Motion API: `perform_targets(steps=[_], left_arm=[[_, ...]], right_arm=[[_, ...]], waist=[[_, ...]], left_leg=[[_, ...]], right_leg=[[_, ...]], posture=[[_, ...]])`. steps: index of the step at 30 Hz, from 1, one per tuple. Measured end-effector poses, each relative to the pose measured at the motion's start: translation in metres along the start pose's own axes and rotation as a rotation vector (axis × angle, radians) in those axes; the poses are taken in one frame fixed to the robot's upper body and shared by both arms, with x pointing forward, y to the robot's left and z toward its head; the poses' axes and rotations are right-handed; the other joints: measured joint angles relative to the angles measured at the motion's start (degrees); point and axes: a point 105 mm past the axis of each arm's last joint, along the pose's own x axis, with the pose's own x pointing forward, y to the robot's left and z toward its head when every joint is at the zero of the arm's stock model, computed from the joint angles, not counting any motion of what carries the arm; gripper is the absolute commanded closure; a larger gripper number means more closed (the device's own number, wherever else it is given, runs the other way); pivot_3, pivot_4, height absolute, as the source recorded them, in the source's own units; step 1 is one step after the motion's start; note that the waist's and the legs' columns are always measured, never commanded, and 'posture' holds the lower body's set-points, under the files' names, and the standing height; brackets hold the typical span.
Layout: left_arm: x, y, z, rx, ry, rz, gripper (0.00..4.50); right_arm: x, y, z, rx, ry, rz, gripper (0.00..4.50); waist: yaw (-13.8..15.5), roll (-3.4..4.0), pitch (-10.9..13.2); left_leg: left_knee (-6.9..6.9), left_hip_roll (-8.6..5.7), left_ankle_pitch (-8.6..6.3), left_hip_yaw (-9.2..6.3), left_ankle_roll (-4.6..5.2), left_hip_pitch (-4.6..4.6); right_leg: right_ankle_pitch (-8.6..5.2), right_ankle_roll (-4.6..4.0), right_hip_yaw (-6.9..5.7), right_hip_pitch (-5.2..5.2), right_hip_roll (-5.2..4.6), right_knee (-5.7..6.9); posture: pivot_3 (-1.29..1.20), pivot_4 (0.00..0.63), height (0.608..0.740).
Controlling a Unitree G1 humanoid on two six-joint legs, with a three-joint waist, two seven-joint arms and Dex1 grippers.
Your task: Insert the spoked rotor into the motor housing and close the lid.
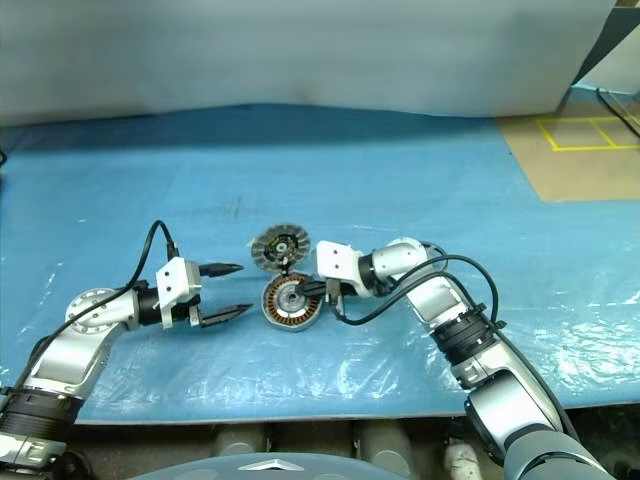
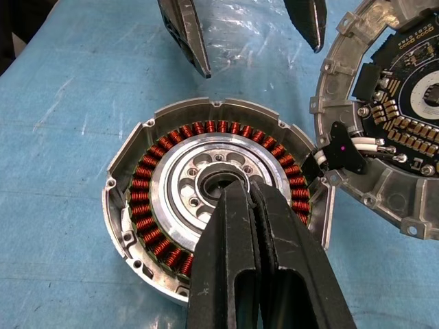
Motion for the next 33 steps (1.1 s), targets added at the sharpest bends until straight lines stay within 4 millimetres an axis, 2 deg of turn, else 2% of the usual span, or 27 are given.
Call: perform_targets(steps=[13, 33], left_arm=[[0.000, 0.000, 0.000, 0.001, 0.001, -0.003, 0.77], [0.000, 0.000, -0.001, 0.002, 0.004, -0.004, 0.77]], right_arm=[[0.000, 0.006, -0.007, -0.004, -0.025, 0.006, 4.46], [0.003, 0.008, -0.004, 0.002, -0.028, -0.007, 4.46]], waist=[[0.0, 0.00, 0.0], [0.0, 0.00, 0.0]], left_leg=[[0.01, 0.00, 0.01, 0.00, 0.02, 0.15], [0.05, 0.01, 0.02, 0.00, 0.00, 0.23]], right_leg=[[0.00, -0.01, 0.00, 0.15, 0.00, 0.01], [0.02, -0.15, 0.01, 0.21, 0.00, 0.02]], posture=[[0.00, 0.150, 0.740], [0.00, 0.150, 0.740]])
